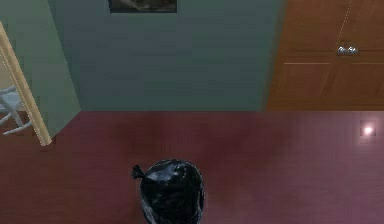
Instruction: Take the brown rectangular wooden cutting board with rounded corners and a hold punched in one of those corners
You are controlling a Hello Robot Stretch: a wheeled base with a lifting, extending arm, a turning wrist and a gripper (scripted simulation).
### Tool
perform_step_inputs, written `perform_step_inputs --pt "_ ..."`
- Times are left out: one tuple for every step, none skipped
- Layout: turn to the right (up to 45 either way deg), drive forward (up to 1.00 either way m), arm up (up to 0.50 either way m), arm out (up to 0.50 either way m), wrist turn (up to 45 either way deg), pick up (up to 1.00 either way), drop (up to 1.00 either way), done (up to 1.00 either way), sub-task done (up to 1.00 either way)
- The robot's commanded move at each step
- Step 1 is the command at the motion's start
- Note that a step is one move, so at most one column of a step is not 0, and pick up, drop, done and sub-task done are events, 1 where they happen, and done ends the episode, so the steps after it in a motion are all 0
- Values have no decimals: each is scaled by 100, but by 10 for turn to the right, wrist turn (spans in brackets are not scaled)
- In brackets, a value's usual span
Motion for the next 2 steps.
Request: perform_step_inputs --pt "0 0 0 0 450 0 0 0 0" --pt "0 0 0 0 450 0 0 0 0"
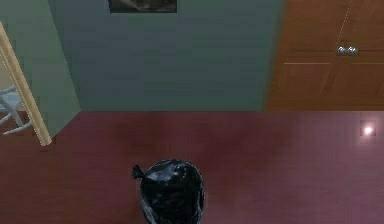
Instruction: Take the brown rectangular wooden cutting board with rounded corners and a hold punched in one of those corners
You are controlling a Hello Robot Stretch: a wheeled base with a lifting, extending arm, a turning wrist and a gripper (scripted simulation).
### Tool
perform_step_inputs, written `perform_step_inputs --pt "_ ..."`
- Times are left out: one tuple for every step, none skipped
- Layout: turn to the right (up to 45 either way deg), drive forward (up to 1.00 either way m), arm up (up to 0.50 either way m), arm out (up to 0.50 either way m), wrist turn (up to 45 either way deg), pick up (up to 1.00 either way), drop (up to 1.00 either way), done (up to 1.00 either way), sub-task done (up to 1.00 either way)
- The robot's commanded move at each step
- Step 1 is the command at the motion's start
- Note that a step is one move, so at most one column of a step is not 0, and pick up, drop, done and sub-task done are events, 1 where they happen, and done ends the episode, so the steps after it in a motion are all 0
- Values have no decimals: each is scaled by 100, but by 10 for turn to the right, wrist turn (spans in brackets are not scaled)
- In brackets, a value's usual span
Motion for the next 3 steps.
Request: perform_step_inputs --pt "0 0 0 0 450 0 0 0 0" --pt "0 0 0 0 360 0 0 0 0" --pt "0 0 -14 0 0 0 0 0 0"
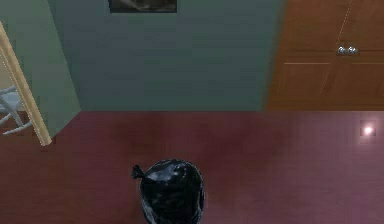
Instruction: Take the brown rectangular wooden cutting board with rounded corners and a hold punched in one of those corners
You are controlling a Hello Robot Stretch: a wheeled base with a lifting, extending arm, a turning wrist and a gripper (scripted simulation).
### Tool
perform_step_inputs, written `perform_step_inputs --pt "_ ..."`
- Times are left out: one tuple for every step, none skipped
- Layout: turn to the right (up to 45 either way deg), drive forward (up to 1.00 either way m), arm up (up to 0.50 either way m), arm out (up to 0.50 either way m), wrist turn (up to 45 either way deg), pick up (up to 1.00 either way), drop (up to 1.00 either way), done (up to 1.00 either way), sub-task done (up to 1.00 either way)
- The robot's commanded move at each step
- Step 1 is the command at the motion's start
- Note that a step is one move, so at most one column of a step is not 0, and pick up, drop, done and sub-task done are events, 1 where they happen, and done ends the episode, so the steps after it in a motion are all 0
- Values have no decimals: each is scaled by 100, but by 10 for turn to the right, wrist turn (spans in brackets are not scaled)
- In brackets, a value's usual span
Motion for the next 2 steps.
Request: perform_step_inputs --pt "0 0 0 0 0 100 0 0 0" --pt "0 0 10 0 0 0 0 0 0"
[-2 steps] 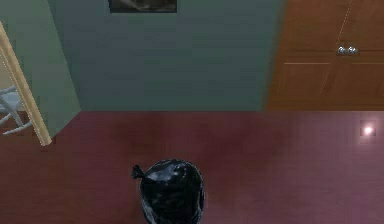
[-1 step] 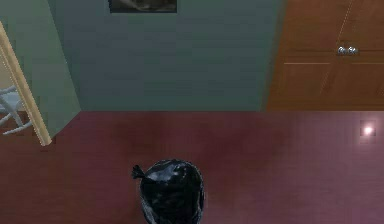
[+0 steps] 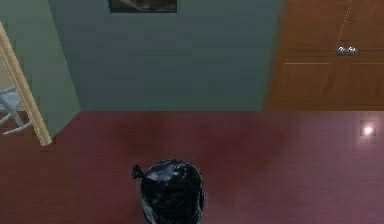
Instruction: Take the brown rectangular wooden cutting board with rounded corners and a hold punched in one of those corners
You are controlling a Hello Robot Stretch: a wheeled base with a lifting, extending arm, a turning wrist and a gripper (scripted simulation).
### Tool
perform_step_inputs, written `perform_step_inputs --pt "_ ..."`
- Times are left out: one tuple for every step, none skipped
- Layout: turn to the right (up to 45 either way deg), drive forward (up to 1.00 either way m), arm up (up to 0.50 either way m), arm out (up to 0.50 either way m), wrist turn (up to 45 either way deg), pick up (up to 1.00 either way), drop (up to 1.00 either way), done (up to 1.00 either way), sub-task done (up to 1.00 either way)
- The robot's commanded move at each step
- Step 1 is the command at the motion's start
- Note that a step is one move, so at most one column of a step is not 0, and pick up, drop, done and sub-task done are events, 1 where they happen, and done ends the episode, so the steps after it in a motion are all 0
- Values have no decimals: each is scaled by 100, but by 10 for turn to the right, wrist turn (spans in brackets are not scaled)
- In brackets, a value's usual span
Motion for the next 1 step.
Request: perform_step_inputs --pt "0 0 0 0 0 0 0 100 0"
